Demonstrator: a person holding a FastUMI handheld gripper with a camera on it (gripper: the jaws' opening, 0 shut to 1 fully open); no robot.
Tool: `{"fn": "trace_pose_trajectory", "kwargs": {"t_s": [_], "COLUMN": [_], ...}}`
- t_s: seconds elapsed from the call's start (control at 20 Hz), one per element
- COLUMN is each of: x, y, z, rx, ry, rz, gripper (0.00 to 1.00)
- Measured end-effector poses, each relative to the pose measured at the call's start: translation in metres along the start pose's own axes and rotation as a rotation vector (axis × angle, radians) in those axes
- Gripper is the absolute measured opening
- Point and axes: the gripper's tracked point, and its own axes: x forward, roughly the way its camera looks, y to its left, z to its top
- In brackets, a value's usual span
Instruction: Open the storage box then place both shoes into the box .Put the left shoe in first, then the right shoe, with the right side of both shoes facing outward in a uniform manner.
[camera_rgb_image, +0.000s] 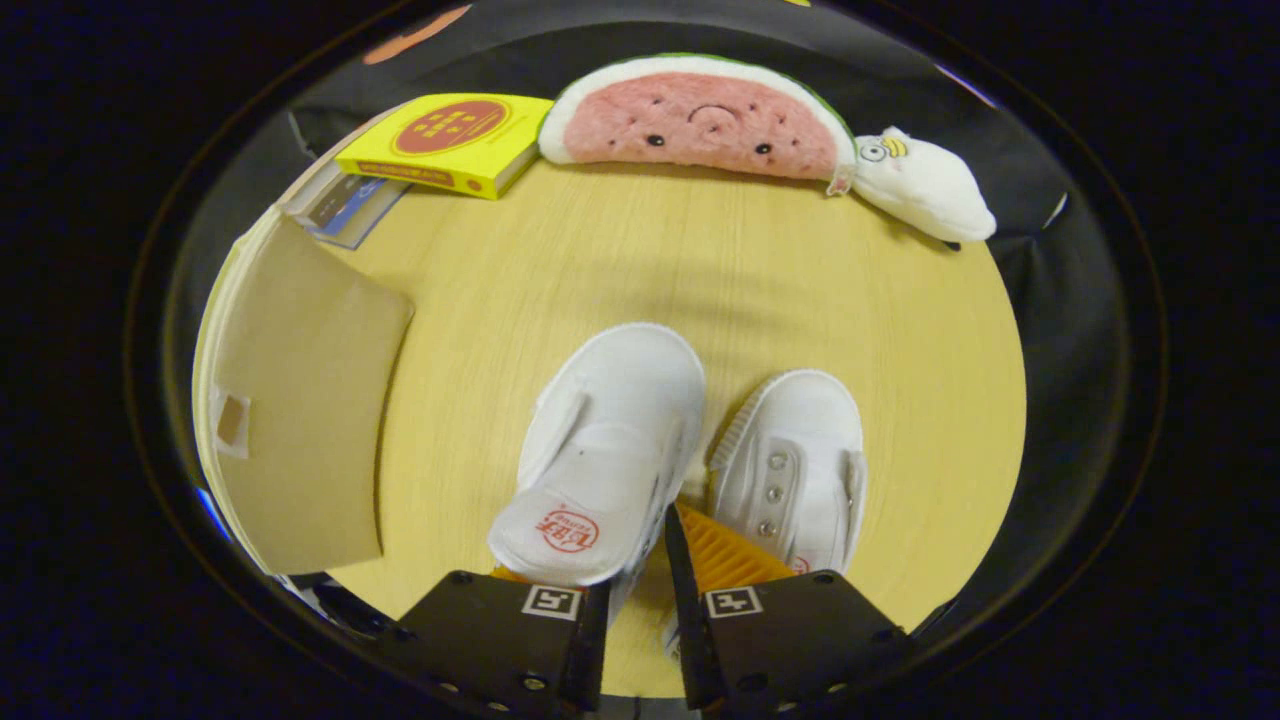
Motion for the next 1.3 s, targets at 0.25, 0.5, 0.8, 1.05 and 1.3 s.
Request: {"fn": "trace_pose_trajectory", "kwargs": {"t_s": [0.25,0.5,0.8,1.05,1.3], "x": [-0.010,0.002,-0.031,-0.105,-0.174], "y": [0.002,0.011,0.015,0.025,0.063], "z": [-0.013,-0.015,-0.009,0.010,0.022], "rx": [-0.008,0.195,0.320,0.306,0.265], "ry": [0.101,0.129,0.100,0.009,-0.057], "rz": [-0.018,0.059,0.237,0.271,0.300], "gripper": [0.32,0.04,0.00,0.00,0.00]}}
